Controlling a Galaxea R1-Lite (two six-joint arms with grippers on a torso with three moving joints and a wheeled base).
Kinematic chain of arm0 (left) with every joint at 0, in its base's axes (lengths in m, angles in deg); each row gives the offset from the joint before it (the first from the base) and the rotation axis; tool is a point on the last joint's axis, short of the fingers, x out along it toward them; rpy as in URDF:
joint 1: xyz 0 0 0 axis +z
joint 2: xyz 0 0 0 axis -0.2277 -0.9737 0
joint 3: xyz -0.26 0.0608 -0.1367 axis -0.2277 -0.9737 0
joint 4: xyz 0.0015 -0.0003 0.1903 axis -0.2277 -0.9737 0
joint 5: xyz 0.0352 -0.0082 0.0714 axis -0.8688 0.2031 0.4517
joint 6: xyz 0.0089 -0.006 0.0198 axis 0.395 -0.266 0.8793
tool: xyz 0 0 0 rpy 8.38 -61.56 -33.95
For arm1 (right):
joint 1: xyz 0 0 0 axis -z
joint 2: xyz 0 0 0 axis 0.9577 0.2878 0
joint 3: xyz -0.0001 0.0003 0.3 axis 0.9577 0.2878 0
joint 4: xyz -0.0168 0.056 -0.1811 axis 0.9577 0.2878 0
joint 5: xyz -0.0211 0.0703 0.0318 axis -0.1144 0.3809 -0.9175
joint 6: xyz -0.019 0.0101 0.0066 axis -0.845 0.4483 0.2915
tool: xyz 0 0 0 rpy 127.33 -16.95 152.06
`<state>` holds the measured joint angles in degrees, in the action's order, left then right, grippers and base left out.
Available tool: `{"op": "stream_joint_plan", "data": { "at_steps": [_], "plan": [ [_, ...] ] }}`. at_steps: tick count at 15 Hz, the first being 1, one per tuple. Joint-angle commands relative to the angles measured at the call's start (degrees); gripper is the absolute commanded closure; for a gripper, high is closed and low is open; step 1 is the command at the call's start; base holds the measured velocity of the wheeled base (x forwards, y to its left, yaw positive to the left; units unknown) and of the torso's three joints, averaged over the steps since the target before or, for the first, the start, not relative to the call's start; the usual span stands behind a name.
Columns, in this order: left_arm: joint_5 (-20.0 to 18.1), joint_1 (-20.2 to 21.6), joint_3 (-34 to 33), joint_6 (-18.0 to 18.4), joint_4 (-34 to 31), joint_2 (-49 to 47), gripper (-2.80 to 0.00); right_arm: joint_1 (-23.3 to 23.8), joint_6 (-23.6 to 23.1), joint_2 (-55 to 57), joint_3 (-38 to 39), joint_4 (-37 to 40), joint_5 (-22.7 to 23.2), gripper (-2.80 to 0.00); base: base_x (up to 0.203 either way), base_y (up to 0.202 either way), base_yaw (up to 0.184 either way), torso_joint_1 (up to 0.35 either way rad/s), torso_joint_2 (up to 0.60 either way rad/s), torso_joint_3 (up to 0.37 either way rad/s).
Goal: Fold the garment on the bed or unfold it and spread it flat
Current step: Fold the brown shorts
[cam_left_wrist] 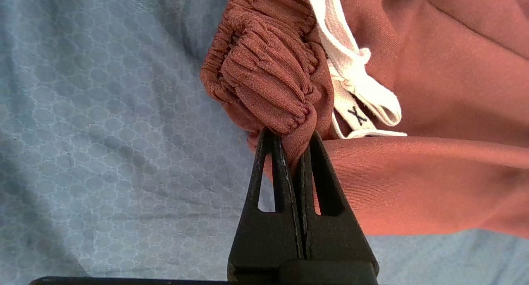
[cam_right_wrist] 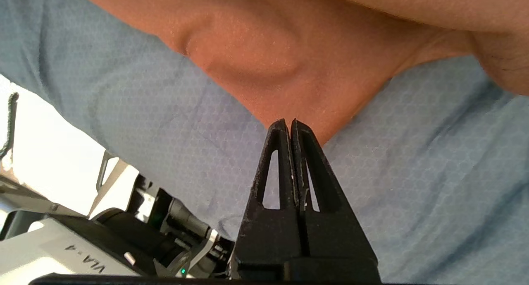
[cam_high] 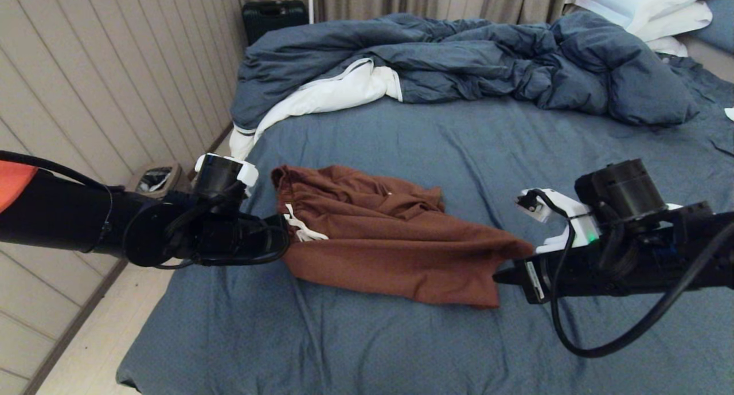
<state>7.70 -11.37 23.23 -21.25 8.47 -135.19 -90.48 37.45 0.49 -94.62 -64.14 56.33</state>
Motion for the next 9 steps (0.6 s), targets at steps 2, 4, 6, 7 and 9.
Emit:
{"op": "stream_joint_plan", "data": {
  "at_steps": [2, 4, 6, 7, 9],
  "plan": [
    [0.2, -0.1, -0.1, -1.0, 0.0, 0.2, 0.00, 0.1, 0.4, 0.9, -0.3, 0.7, 1.7, 0.00, 0.000, 0.000, 0.000, 0.000, 0.00, 0.000],
    [1.9, -0.3, -0.9, -1.3, 0.0, 0.3, 0.00, 0.4, 1.3, 0.9, -0.3, 4.2, 3.9, 0.00, 0.000, 0.000, 0.000, 0.000, 0.00, 0.000],
    [2.4, -0.3, -1.3, -1.4, 0.3, -0.6, 0.00, 0.0, 1.6, 1.2, 0.0, 7.0, 5.4, 0.00, 0.000, 0.000, 0.000, 0.000, 0.00, 0.000],
    [2.4, -0.3, -1.3, -1.4, 0.6, -1.2, 0.00, 0.0, 1.7, 1.3, 0.2, 7.1, 5.4, -2.80, 0.000, 0.000, 0.000, 0.000, 0.00, 0.000],
    [2.4, -0.3, -1.5, -1.5, 0.9, -1.4, 0.00, 0.4, 1.7, 1.9, -0.2, 7.2, 5.3, -2.80, 0.000, 0.000, 0.000, 0.000, 0.00, 0.000]
  ]
}}
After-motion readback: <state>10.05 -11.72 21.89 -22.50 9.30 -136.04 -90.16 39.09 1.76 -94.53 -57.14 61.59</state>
